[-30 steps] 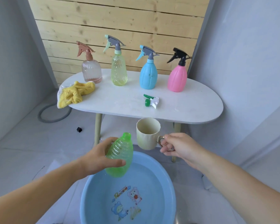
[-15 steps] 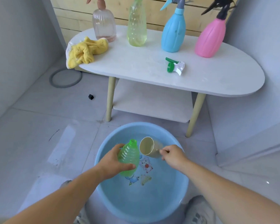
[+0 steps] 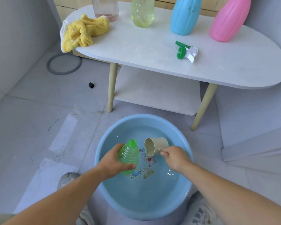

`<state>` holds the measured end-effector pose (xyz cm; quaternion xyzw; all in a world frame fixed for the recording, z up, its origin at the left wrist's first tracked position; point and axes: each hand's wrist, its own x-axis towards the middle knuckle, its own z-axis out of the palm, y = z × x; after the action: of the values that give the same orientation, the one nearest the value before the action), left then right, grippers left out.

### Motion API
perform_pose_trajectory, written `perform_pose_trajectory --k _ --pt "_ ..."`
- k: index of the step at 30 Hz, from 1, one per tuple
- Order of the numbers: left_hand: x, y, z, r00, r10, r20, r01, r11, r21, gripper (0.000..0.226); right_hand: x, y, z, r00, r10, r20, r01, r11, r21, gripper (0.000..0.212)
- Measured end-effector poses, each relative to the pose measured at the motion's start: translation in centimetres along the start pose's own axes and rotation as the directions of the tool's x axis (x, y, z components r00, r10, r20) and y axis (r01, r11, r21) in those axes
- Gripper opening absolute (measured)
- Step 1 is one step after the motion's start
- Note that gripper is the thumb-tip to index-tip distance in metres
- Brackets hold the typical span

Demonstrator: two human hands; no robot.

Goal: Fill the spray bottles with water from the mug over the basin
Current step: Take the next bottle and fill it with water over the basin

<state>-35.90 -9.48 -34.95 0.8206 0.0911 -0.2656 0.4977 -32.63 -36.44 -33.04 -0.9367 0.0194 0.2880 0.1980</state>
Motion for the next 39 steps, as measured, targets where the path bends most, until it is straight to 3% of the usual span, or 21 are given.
perform_pose_trajectory --k 12,29,33,39 --pt "0.2 0.0 0.3 1.000 0.011 0.020 -0.010 1.000 -0.013 0.079 0.5 -0.1 0.2 1.000 -0.026 0.014 0.027 0.999 -0.043 0.046" --pt "-0.2 0.3 0.1 1.000 0.005 0.018 -0.004 1.000 -0.023 0.081 0.8 0.0 0.5 0.998 0.005 0.063 -0.008 0.999 0.044 0.048" --pt "-0.6 0.5 -0.2 1.000 -0.001 0.018 0.001 1.000 -0.012 0.080 0.9 -0.3 0.6 0.997 0.040 0.064 -0.048 0.992 0.121 0.044" --pt "-1.1 0.8 -0.6 1.000 -0.005 0.006 0.005 1.000 -0.023 0.078 0.3 -0.8 -0.8 0.995 0.085 0.053 -0.099 0.915 0.392 0.033"
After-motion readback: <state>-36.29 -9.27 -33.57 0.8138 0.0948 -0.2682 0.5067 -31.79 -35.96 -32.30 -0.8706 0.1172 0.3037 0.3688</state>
